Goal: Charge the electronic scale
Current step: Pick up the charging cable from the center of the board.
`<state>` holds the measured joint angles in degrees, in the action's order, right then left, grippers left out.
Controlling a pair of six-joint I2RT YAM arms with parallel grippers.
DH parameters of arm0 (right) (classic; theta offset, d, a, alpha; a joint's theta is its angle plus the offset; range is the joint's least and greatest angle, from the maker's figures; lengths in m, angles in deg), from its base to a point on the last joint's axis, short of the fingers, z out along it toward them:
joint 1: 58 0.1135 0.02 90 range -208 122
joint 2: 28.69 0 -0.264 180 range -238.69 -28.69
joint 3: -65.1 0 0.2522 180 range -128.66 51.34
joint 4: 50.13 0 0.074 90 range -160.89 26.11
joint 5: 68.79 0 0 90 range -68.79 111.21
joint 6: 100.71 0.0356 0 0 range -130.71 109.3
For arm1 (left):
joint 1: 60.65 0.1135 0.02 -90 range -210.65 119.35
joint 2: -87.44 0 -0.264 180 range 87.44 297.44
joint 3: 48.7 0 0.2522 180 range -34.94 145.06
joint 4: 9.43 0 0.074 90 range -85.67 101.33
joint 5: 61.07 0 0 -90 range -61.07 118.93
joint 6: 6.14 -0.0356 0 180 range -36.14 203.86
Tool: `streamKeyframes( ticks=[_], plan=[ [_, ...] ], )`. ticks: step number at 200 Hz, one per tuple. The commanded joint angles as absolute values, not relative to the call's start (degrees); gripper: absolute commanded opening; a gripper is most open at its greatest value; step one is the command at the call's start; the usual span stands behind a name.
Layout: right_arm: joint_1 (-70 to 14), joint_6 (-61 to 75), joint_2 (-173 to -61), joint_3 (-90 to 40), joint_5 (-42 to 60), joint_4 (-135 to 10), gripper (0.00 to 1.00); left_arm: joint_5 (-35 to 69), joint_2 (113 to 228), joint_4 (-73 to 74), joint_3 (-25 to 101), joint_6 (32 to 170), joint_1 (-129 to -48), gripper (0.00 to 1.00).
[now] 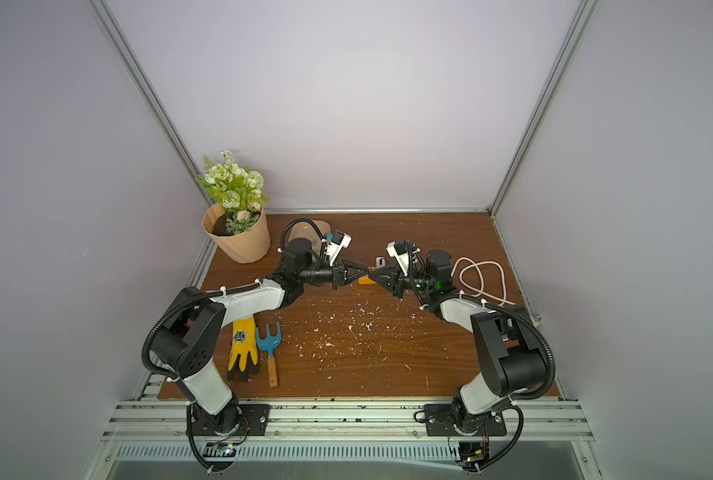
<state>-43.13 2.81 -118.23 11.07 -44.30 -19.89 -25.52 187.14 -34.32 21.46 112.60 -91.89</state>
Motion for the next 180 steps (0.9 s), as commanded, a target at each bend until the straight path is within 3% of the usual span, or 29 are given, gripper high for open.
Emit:
streamKeyframes(
  ticks=[1, 50, 146, 151, 180],
  plan=[
    [-43.2, 2.3, -118.2, 8.5, -46.7, -16.7, 0.14, -27.7, 185.3, -37.0, 21.4, 112.9, -92.7, 0.13],
    [-43.1, 1.9, -118.1, 8.2, -47.5, -17.0, 0.16, -27.8, 185.4, -37.3, 21.5, 113.1, -92.8, 0.13],
    [-43.1, 1.1, -116.8, 8.4, -47.3, -17.4, 0.0, -28.0, 185.3, -37.2, 20.9, 112.7, -93.0, 0.13],
    [-43.1, 0.8, -116.8, 8.4, -47.2, -17.6, 0.0, -27.9, 185.3, -37.2, 20.9, 112.6, -93.0, 0.15],
    [-43.1, -3.8, -116.7, 6.8, -45.9, -25.6, 0.0, -24.3, 183.6, -31.9, 21.5, 109.7, -92.9, 0.49]
  ],
)
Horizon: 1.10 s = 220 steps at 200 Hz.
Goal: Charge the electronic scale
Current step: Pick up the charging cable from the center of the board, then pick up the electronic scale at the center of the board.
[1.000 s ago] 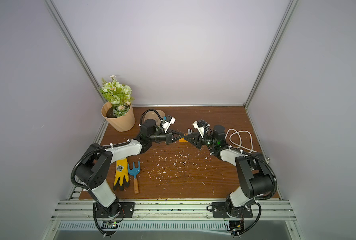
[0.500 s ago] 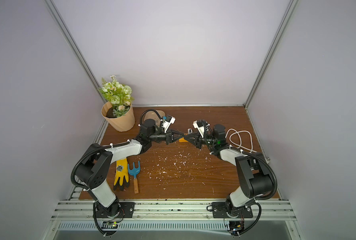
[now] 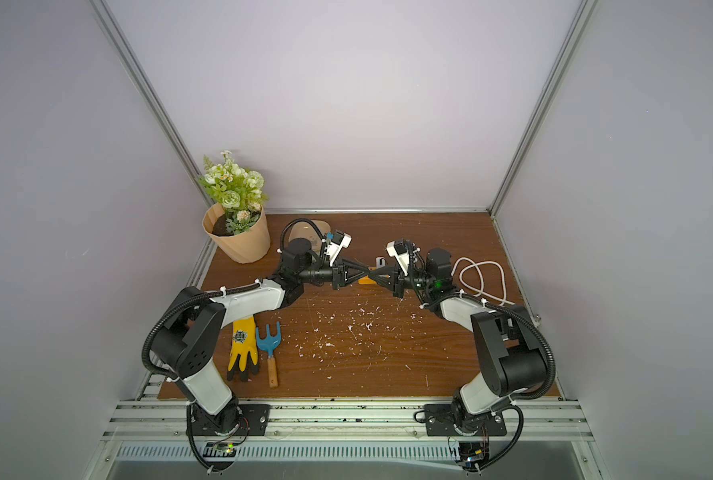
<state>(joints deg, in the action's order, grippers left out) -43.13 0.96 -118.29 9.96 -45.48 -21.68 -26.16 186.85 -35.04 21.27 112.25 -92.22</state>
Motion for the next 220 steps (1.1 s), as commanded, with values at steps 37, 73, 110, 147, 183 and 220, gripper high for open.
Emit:
streamKeyframes(
  ticks=[37, 73, 110, 147, 183, 220],
  plan=[
    [-43.1, -10.3, -116.2, 5.2, -42.2, -36.5, 0.0, -14.2, 178.5, -22.0, 22.5, 106.7, -88.5, 0.65],
    [-43.1, -17.8, -118.8, 0.7, -39.8, -50.3, 0.0, 1.5, 177.0, -5.5, 27.4, 104.0, -81.0, 0.66],
    [-43.1, -20.8, -125.3, -5.9, -39.9, -61.1, 0.0, 15.1, 183.9, 10.9, 36.9, 102.7, -74.5, 0.64],
    [-42.5, -20.7, -126.0, -6.6, -36.6, -61.9, 0.0, 24.3, 192.8, 20.8, 46.8, 103.2, -71.4, 0.63],
    [-41.5, -22.5, -125.5, -6.8, -34.0, -63.5, 0.0, 32.6, 199.3, 24.7, 54.8, 103.6, -71.3, 0.65],
    [-40.2, -23.9, -125.9, -7.8, -31.3, -65.1, 0.0, 36.0, 207.4, 28.6, 64.1, 103.0, -71.1, 0.65]
  ],
)
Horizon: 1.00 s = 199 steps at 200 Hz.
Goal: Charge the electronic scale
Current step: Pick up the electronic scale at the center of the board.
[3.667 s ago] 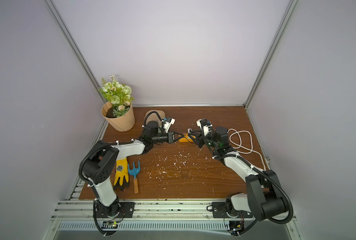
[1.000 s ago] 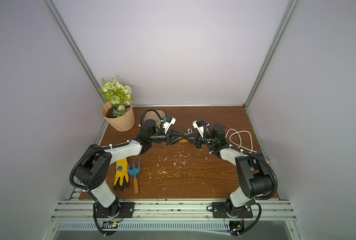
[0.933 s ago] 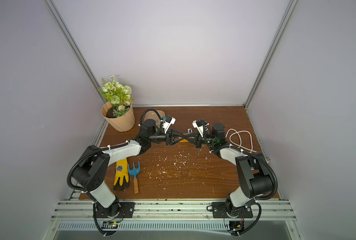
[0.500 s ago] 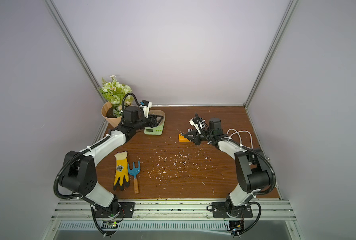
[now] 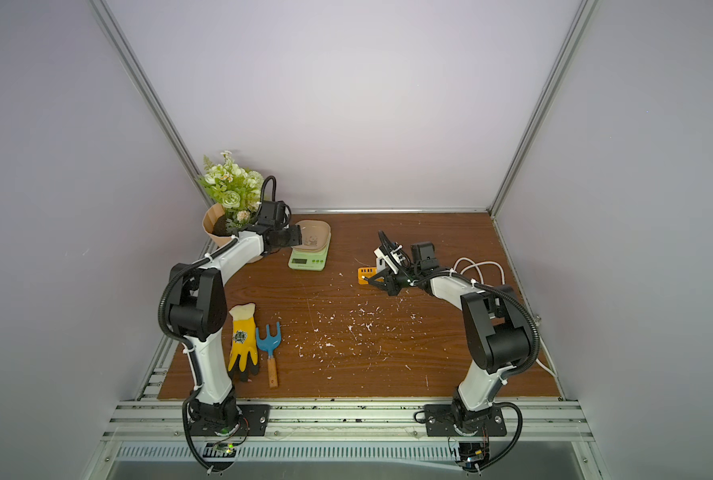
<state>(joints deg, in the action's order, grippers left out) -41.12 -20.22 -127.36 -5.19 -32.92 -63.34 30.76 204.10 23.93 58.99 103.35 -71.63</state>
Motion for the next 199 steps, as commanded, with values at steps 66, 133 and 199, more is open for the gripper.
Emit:
streamKeyframes(
  ticks=[66, 133, 199],
  plan=[
    [-38.4, -26.4, -125.0, -7.9, -28.8, -65.7, 0.0, 35.6, 217.4, 32.0, 75.1, 101.1, -70.2, 0.59],
    [-38.2, -26.6, -124.1, -7.3, -29.1, -65.4, 0.0, 31.9, 221.4, 32.0, 79.0, 99.1, -69.9, 0.27],
    [-38.3, -20.4, -122.1, -5.0, -29.4, -60.3, 0.0, 23.6, 213.5, 26.8, 70.1, 98.0, -70.0, 0.0]
  ],
)
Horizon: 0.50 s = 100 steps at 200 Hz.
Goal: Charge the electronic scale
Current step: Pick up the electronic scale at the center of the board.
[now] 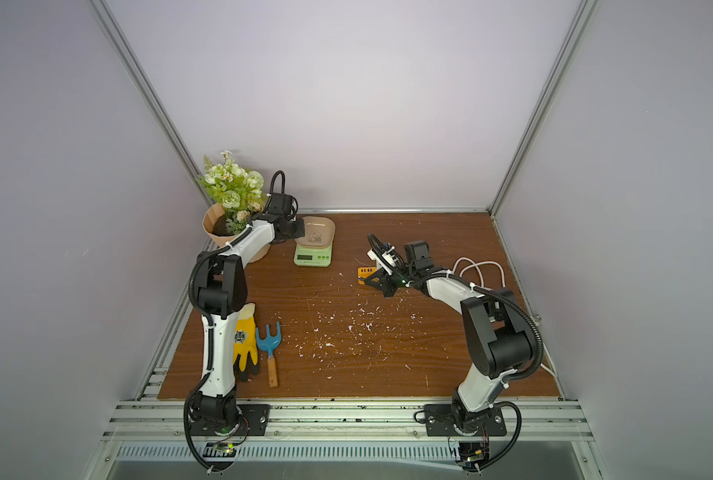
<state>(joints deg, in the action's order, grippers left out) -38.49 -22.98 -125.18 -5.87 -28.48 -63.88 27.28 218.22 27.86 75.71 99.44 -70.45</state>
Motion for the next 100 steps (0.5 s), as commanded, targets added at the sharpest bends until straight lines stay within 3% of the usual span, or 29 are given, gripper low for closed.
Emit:
streamKeyframes(
  ticks=[1, 39, 100],
  plan=[
    [-38.2, -20.3, -122.0, -5.0, -29.5, -60.1, 0.0, 23.3, 213.1, 26.6, 69.8, 98.1, -70.0, 0.0],
    [-38.3, -17.5, -119.4, -2.3, -30.8, -56.3, 0.0, 12.9, 199.0, 17.5, 54.4, 100.7, -70.0, 0.0],
    [-37.4, -16.0, -116.4, 3.3, -32.6, -50.4, 0.0, 4.7, 180.8, 3.9, 33.6, 108.3, -70.0, 0.0]
  ],
)
